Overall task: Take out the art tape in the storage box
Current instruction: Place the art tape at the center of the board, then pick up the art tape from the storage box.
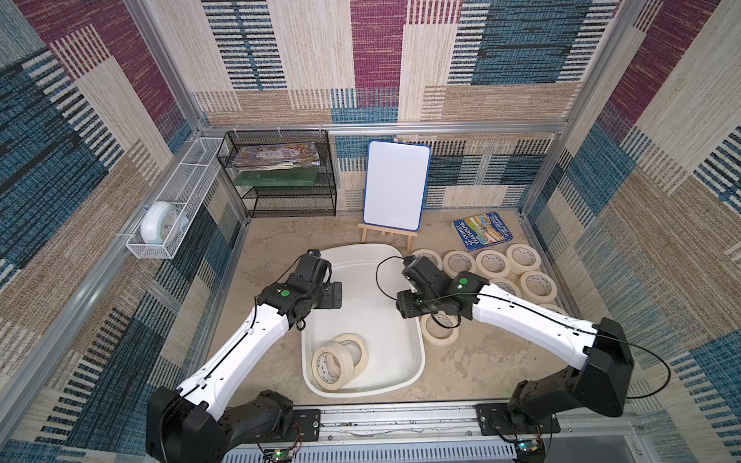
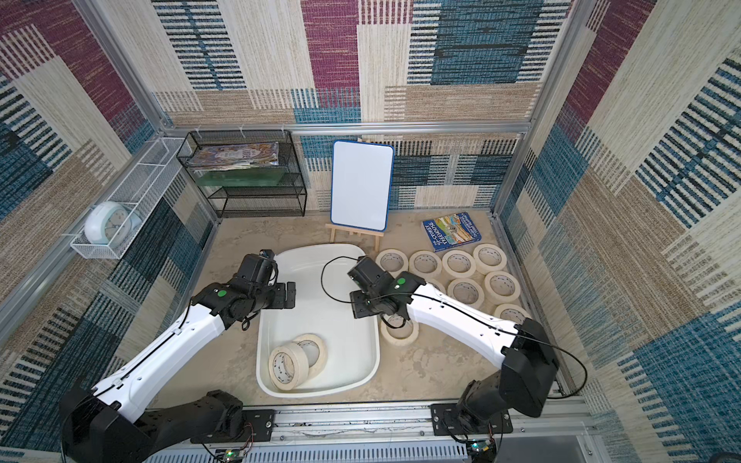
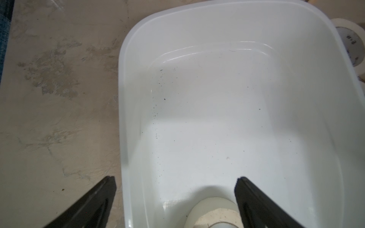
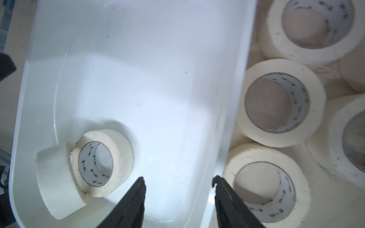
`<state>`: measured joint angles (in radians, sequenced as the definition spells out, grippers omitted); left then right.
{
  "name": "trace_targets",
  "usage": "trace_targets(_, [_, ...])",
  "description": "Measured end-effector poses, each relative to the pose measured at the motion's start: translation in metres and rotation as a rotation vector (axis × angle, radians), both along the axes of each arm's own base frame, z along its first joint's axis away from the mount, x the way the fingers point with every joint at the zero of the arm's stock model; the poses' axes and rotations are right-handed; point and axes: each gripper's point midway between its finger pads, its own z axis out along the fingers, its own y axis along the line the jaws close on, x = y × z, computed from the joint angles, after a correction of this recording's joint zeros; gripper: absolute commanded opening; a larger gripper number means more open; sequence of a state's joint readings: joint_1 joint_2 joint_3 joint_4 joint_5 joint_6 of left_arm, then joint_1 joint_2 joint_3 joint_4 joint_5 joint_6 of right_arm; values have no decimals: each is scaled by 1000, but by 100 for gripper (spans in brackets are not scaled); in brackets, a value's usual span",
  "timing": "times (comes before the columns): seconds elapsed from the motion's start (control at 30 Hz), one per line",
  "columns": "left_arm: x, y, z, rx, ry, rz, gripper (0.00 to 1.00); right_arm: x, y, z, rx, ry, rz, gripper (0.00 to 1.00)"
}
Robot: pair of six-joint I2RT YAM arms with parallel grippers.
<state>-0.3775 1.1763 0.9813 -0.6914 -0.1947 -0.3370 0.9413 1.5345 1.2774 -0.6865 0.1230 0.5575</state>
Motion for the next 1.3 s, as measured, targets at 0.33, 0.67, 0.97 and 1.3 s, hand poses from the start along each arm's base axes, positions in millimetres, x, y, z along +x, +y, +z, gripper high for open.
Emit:
trace_targets(0.33, [-15, 41, -53, -24, 134, 160, 86, -48, 89, -40, -54, 70, 317, 61])
trace_targets(0.67, [-16, 32, -82, -74, 194, 142, 57, -67, 102, -88, -76, 147, 401, 62])
trace_targets(0.97, [-11, 30, -79, -88, 172, 145, 56, -74, 106, -117, -90, 172, 412, 42])
trace_targets(1.3, [-10, 29, -79, -93, 171, 143, 55, -62, 98, -104, -104, 99, 356, 0])
